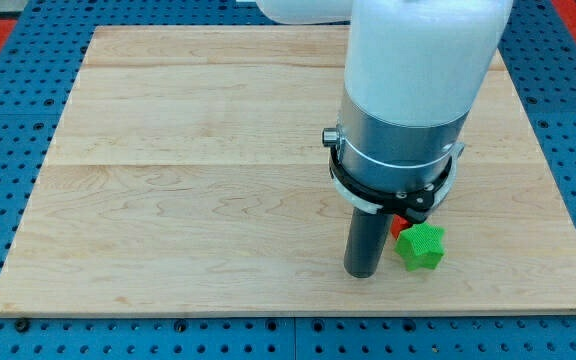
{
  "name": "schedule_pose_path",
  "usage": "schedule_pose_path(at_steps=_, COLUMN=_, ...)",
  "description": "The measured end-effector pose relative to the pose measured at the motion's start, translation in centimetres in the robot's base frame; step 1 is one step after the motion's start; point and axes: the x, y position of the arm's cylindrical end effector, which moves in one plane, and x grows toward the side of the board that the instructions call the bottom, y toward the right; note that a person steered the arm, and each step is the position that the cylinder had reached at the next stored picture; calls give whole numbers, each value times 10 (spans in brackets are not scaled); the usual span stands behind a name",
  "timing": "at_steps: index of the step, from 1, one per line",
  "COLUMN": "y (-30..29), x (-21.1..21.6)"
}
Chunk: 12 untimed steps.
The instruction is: Push blue triangle to the center
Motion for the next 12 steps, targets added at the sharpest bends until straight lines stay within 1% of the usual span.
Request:
schedule_pose_path(at_steps=1, y=0, x=0)
schedule_pose_path(at_steps=3, y=2, x=42)
schedule_pose_path(at_steps=5, y=31, x=42)
schedule_pose_path(at_steps=11, y=64, x=41)
schedule_pose_path(at_steps=12, y=85, x=42)
